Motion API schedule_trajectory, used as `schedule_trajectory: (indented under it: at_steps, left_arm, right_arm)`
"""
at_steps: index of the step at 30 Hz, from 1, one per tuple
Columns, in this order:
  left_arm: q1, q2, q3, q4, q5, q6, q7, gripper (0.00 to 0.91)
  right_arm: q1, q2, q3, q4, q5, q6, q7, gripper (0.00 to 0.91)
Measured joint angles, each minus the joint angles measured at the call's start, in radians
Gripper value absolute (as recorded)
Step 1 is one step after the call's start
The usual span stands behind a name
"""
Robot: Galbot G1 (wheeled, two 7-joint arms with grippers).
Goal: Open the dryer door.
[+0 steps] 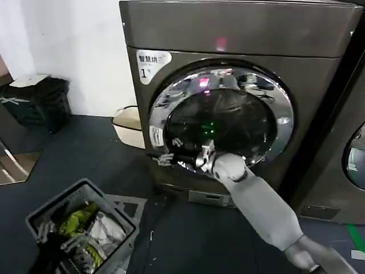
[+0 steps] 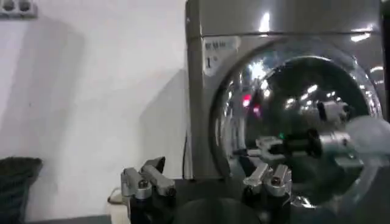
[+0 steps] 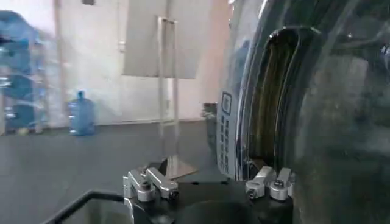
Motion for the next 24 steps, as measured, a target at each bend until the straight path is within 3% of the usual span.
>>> schedule_trajectory:
  at_steps: [8,17,24]
  left_arm:
    - [-0.08,0.153,0.008,0.095,-0.042,0.07,0.016,0.907]
    - [-0.246,0.334,0.083,0.199,-0.239,0.246,0.043,0.907]
    - [-0.437,0.466,0.214,0.347,-0.315,0.198,0.043,0.907]
  right_arm:
    - [-0.063,-0.087,0.038,0.101,0.009,-0.01,-0.205,0.907]
    - [-0.146,-0.173,0.116,0.201,0.039,-0.008,-0.376,0.907]
    - [-0.266,-0.253,0.246,0.301,0.058,0.019,-0.529,0.907]
